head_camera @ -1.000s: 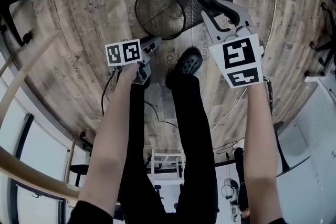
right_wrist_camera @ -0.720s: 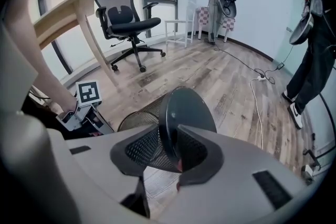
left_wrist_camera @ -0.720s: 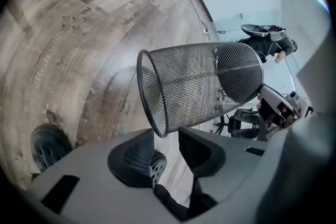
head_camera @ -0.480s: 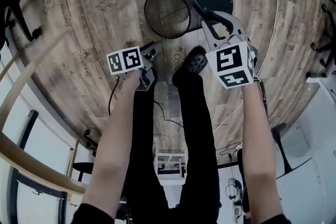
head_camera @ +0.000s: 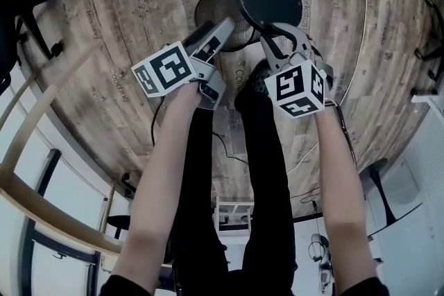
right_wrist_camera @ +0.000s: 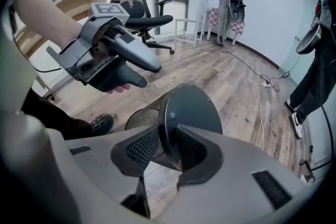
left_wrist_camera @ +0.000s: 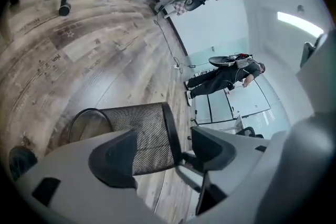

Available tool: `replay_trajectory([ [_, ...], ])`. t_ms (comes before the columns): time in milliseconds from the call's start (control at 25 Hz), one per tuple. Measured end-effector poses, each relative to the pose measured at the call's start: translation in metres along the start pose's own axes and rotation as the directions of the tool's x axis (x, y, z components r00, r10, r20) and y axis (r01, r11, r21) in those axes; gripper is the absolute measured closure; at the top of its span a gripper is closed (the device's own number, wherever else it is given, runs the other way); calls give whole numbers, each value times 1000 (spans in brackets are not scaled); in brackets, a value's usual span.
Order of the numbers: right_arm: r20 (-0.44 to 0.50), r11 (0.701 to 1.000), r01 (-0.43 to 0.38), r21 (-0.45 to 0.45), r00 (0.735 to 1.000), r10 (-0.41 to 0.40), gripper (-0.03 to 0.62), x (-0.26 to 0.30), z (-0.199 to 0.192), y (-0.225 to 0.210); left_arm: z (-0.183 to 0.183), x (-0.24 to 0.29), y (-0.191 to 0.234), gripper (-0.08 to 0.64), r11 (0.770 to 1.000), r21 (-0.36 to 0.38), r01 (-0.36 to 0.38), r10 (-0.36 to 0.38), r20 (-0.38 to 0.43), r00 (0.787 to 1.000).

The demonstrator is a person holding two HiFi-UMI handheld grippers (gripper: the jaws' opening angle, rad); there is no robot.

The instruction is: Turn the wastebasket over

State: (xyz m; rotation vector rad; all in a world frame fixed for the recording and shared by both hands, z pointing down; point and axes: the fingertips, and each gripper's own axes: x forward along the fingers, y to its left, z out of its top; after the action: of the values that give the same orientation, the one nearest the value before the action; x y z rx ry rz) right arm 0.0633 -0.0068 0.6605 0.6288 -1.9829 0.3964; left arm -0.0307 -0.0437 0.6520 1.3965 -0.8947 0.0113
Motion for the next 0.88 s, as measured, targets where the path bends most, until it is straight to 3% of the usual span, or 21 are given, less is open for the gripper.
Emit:
replay_trajectory([
  [120, 8, 1000, -23, -3, 1000, 23, 471, -1, -1, 13, 1, 11, -8, 229, 999, 17, -46, 46, -2, 999],
  [360, 21, 998, -56, -3, 998, 56, 476, 0, -2, 37, -19, 22, 15, 229, 990, 7, -138, 138, -75, 988],
  [480, 33, 997, -73, 0, 997, 73, 477, 1, -1, 45, -23, 19, 23, 278, 986, 15, -169, 169, -72, 983],
  [520, 39, 997, -80, 2, 996, 80, 477, 1, -2, 47, -24, 17, 25, 305, 984, 16, -175, 176, -64, 982],
  [880, 67, 990, -140, 18, 988, 138, 488, 3, 2, 64, -27, 3, 34, 328, 987, 11, -163, 163, -30, 986],
])
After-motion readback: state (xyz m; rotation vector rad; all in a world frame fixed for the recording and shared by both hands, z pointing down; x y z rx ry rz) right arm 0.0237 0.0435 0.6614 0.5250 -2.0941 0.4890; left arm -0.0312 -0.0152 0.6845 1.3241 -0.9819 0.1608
